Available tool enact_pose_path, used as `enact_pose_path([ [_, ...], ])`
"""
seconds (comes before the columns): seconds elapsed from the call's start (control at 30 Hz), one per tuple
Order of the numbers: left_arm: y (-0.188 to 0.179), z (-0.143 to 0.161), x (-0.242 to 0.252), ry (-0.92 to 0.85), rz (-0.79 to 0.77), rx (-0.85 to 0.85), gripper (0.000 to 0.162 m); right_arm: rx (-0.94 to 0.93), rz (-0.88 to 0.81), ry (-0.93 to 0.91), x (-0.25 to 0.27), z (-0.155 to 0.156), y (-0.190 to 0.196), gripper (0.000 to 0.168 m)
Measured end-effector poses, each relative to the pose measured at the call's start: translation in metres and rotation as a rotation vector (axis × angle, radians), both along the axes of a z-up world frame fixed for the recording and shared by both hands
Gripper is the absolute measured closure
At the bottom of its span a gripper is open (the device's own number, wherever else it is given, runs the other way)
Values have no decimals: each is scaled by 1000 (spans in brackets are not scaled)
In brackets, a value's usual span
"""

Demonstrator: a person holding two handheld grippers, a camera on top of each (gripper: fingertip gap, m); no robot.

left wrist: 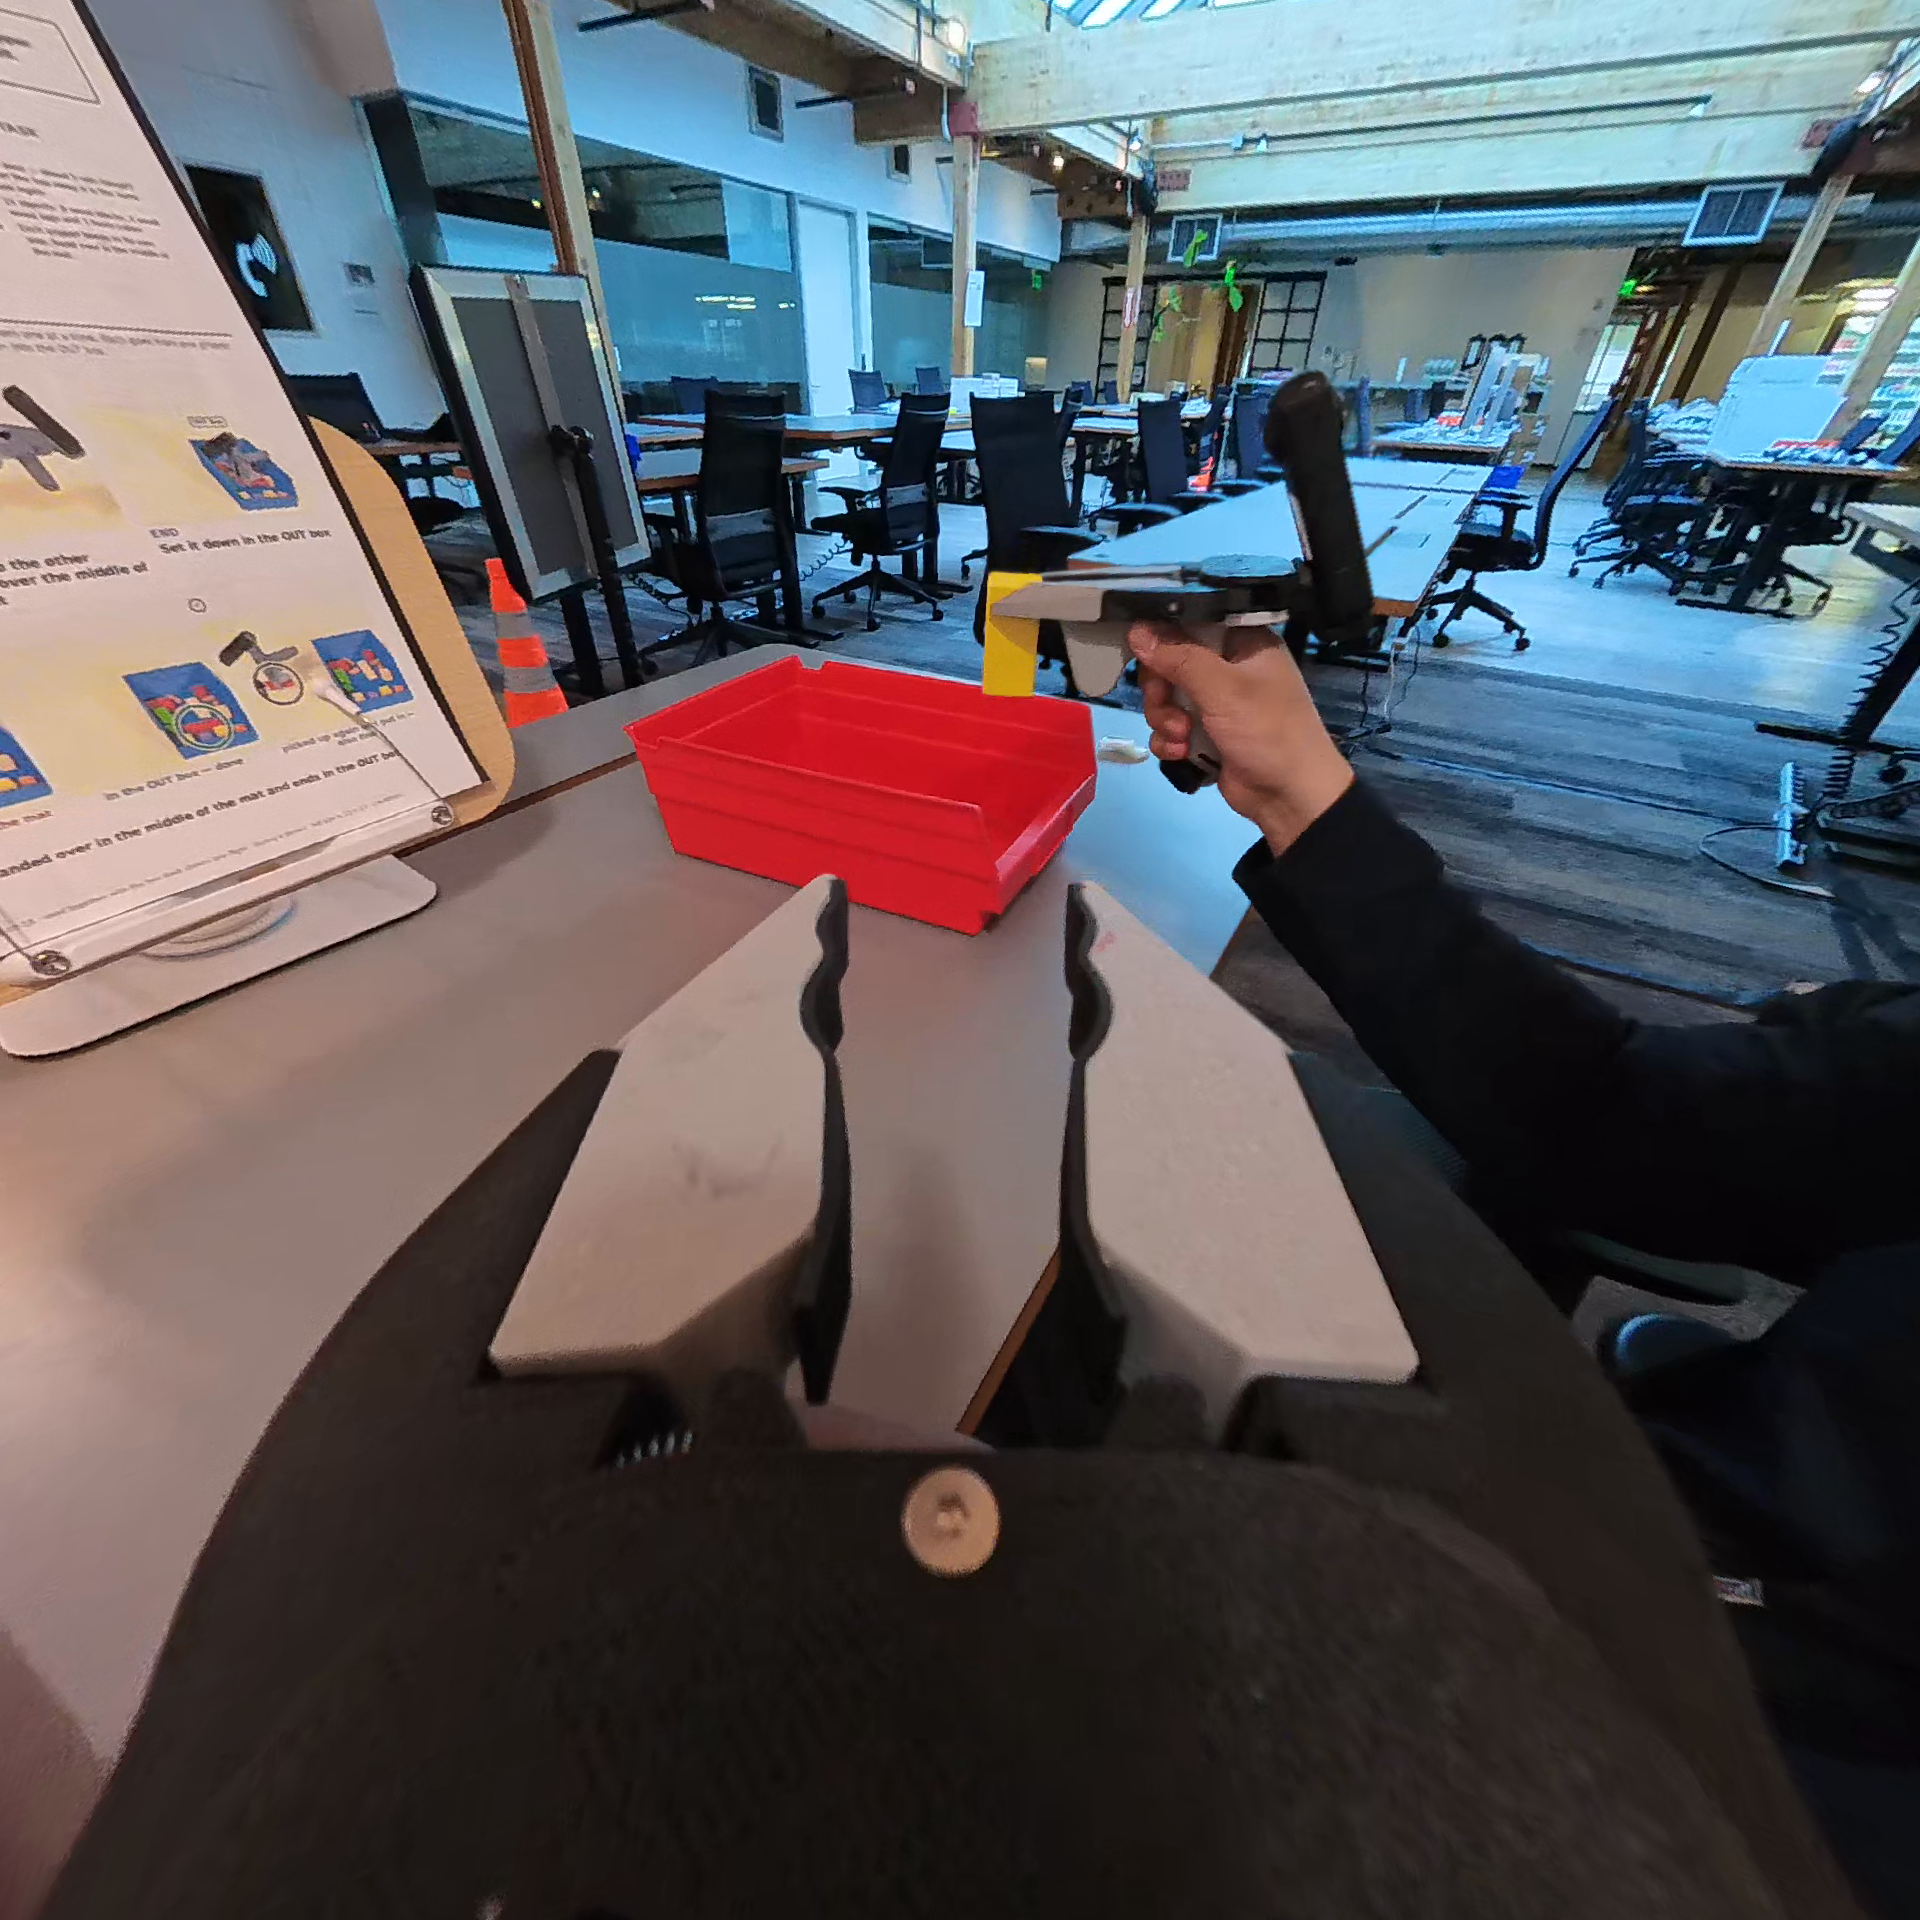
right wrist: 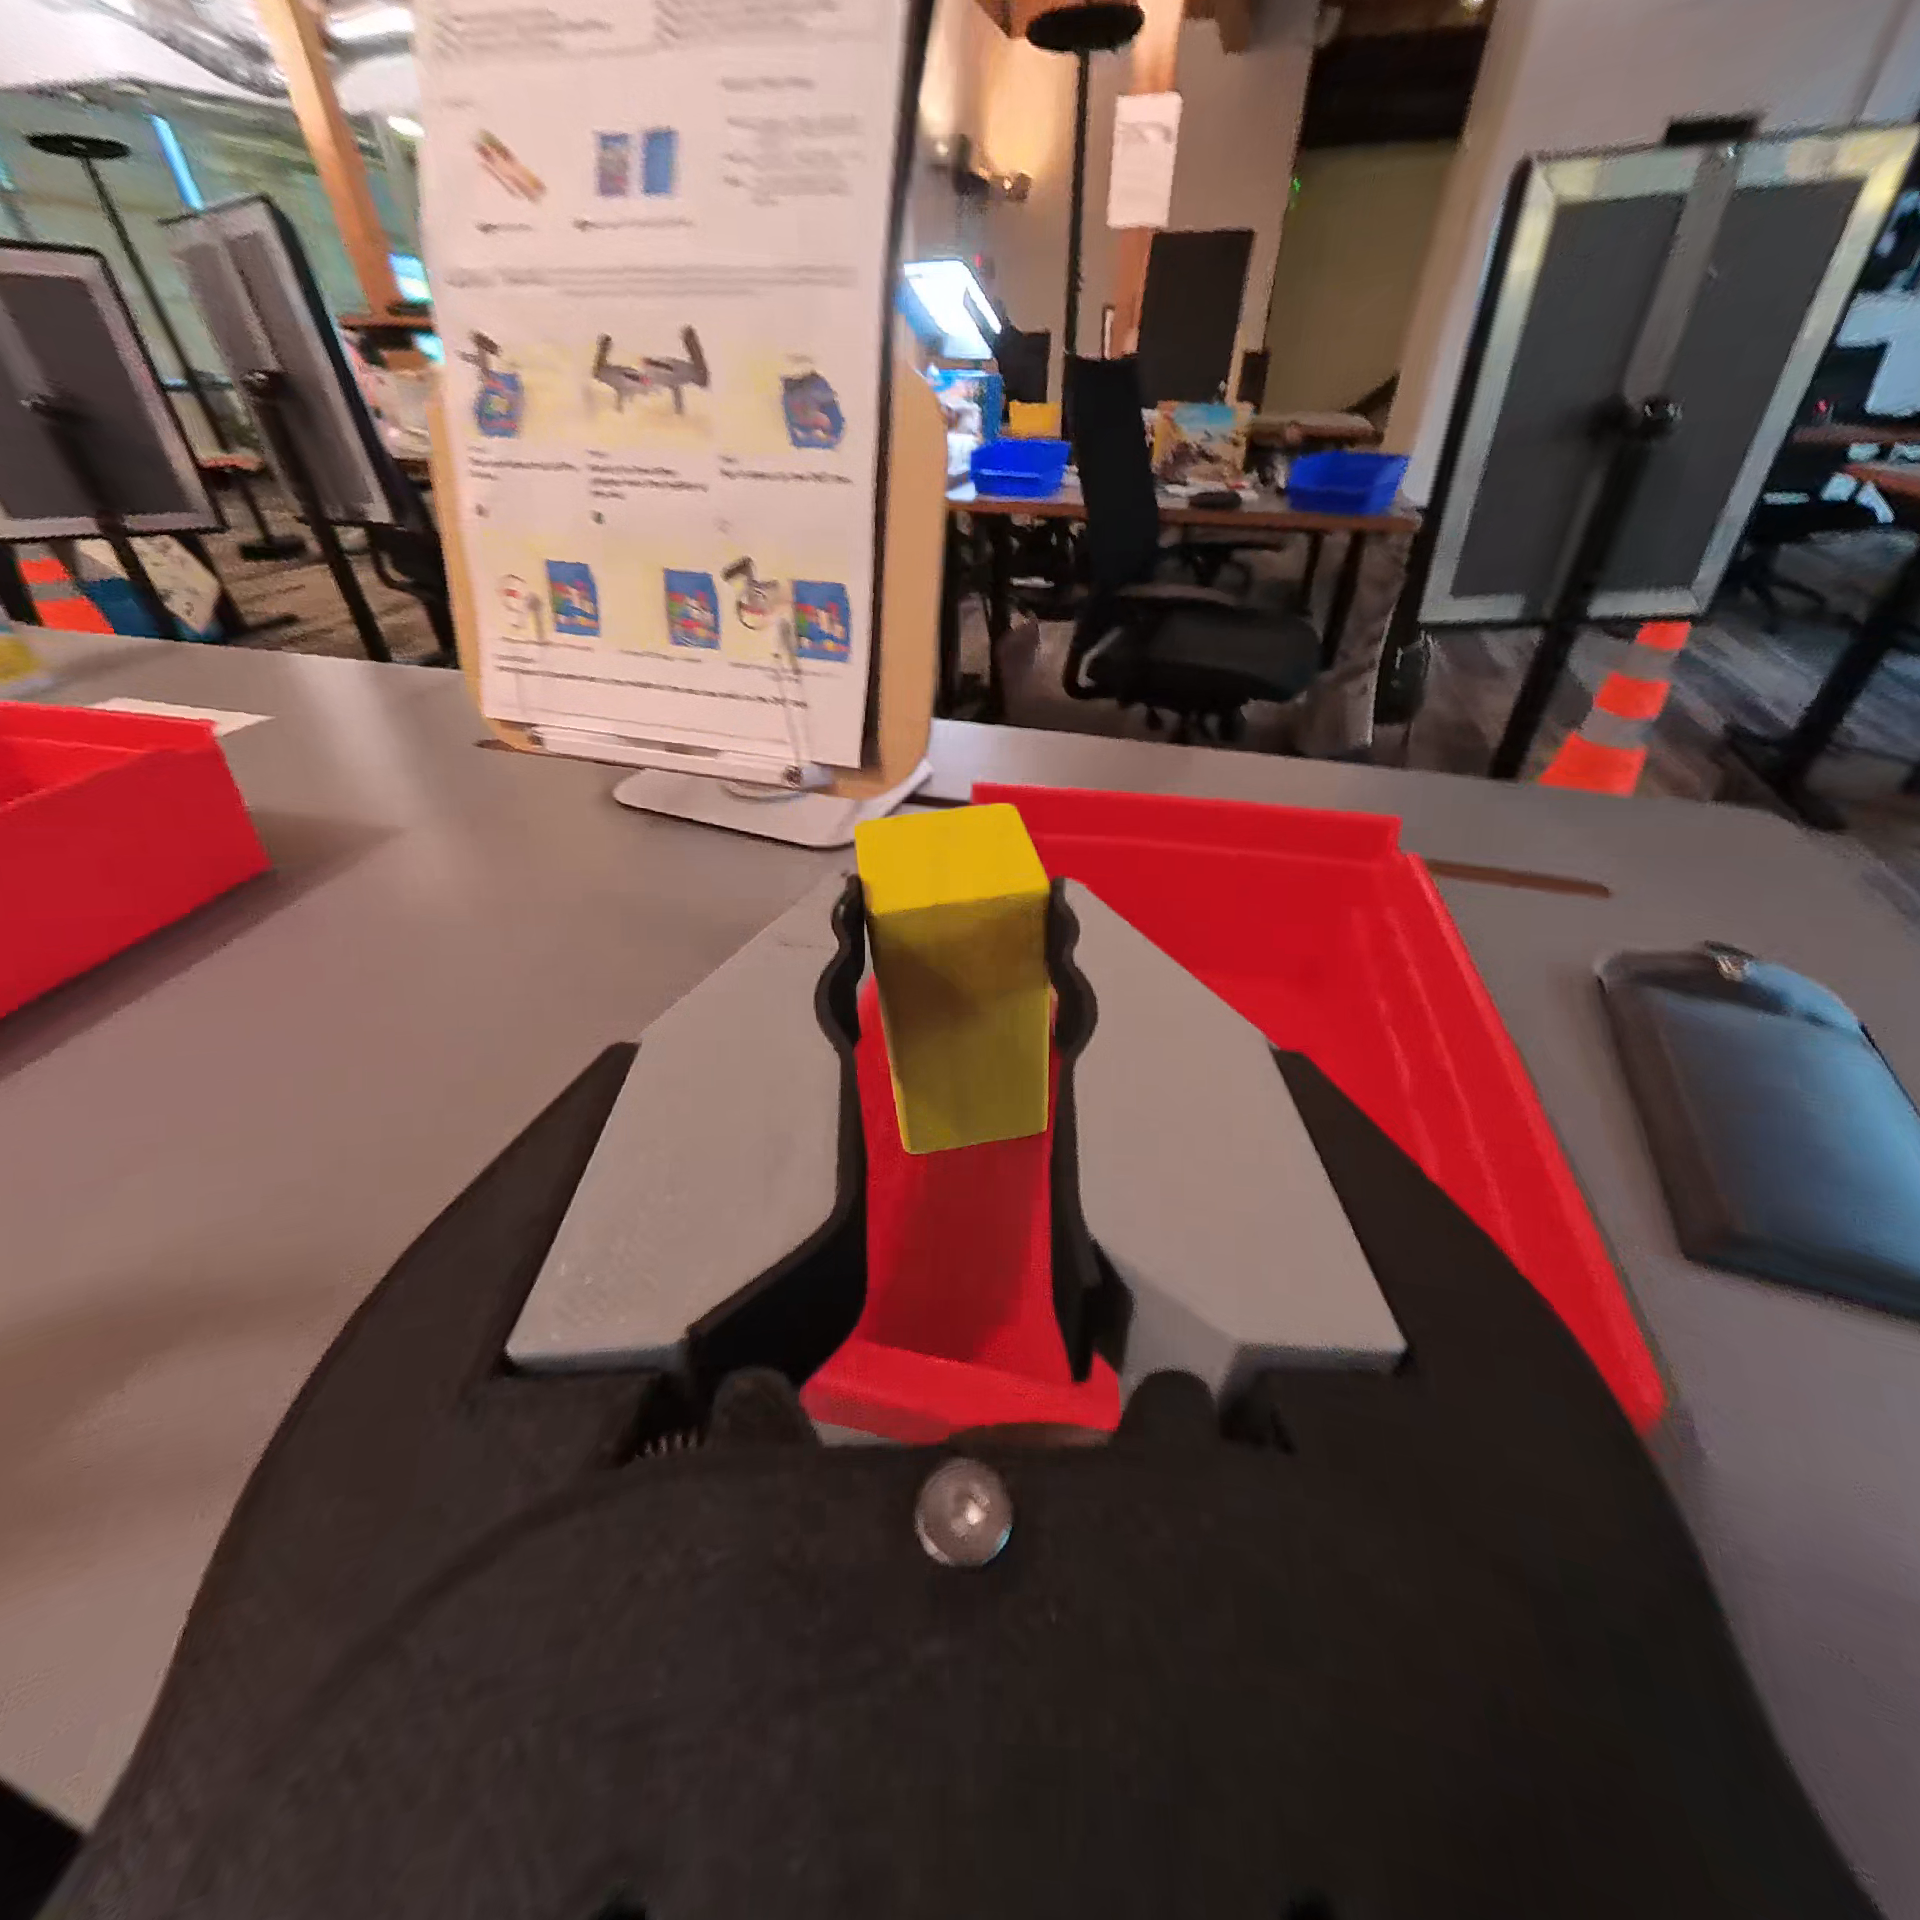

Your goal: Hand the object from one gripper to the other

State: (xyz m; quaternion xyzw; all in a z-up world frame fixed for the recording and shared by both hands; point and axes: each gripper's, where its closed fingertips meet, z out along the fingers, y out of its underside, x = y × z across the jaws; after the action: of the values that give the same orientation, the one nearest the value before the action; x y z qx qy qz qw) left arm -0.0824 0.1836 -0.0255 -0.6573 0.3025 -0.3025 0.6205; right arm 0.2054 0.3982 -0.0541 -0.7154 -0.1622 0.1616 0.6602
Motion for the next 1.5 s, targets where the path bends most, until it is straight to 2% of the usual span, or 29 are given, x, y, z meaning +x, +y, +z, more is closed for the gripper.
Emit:
enact_pose_path([
  [0.17, -4, 3, 4, -39, -43, -34, 109, -98, -54, -66, 12, -29, 24, 135],
  [0.3, -8, 8, 0, -48, -42, -16, 110, -178, -91, -109, 9, -55, 57, 135],
  [0.47, -13, 13, -6, -71, -57, -11, 111, -385, -199, -229, 25, -96, 114, 135],
  [0.6, -12, 14, -12, -62, -41, -1, 112, -575, -244, -320, 39, -127, 143, 135],
  [0.77, -8, 13, -18, -74, -34, -17, 112, -753, -248, -381, 48, -172, 159, 136],
  [0.97, -8, 11, -18, -63, -29, -16, 112, -841, -235, -386, 49, -199, 163, 135],
  [1.13, -8, 14, -23, -68, -15, -7, 112, -768, -217, -332, 42, -178, 164, 132],
  [1.2, -7, 13, -24, -74, -11, -12, 112, -721, -186, -246, 28, -154, 162, 122],
  [1.3, -5, 12, -25, -74, -5, -16, 112, -571, -137, -160, 4, -102, 153, 121],
  [1.4, -5, 13, -26, -67, 5, -10, 112, -409, -22, -59, -34, -47, 118, 121],
  [1.5, -5, 13, -30, -60, 25, -1, 112, -225, 130, 44, -74, 3, 58, 121],
])
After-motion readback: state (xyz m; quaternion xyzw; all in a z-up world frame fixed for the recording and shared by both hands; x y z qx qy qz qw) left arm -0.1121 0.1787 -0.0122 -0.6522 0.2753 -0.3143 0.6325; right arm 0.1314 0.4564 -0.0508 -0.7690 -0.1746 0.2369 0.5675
